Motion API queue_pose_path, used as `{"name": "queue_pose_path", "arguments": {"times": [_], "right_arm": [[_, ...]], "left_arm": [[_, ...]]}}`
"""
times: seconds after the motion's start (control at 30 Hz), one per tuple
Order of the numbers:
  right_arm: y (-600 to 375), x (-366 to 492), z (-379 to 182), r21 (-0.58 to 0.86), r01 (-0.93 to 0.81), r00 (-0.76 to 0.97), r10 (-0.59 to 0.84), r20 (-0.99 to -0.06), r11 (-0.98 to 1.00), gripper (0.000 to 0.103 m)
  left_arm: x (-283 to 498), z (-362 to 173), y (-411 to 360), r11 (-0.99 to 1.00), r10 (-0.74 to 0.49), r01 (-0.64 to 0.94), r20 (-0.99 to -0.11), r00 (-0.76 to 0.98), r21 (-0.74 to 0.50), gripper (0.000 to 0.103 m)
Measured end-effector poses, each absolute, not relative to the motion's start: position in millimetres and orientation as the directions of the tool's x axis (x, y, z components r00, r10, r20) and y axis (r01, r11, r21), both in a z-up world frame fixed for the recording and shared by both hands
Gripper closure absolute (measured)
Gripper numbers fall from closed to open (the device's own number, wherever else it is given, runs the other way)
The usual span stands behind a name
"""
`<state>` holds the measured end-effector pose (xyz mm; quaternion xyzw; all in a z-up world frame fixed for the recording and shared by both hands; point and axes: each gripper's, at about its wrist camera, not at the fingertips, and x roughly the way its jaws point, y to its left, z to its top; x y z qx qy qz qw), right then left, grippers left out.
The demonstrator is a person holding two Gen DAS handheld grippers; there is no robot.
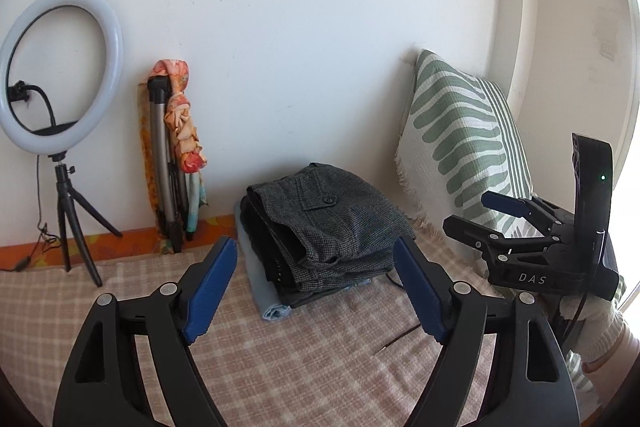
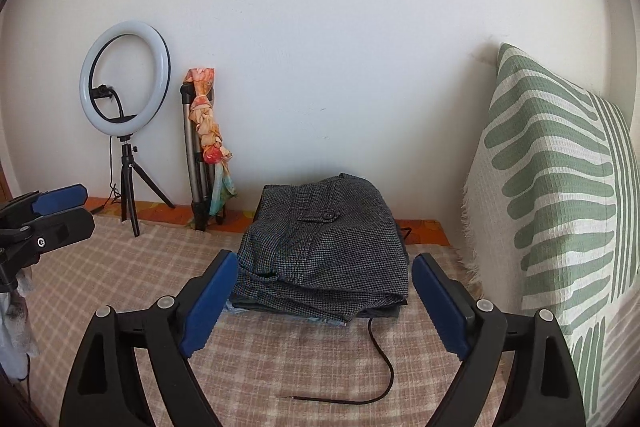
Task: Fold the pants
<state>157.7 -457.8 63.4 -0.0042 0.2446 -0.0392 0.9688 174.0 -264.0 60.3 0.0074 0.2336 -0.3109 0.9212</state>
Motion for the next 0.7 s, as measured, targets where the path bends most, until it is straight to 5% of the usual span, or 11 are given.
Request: {"name": "queue_pose_path", "arguments": {"times": [0.7], "right_arm": [[-379.9, 65.3, 34.7, -0.009, 0.083, 0.903, -0.079, -0.422, 0.997, 0.000]], "left_arm": [[91.0, 13.8, -193.6, 0.818, -0.541, 0.565, -0.480, 0.691, -0.108, 0.022]]}}
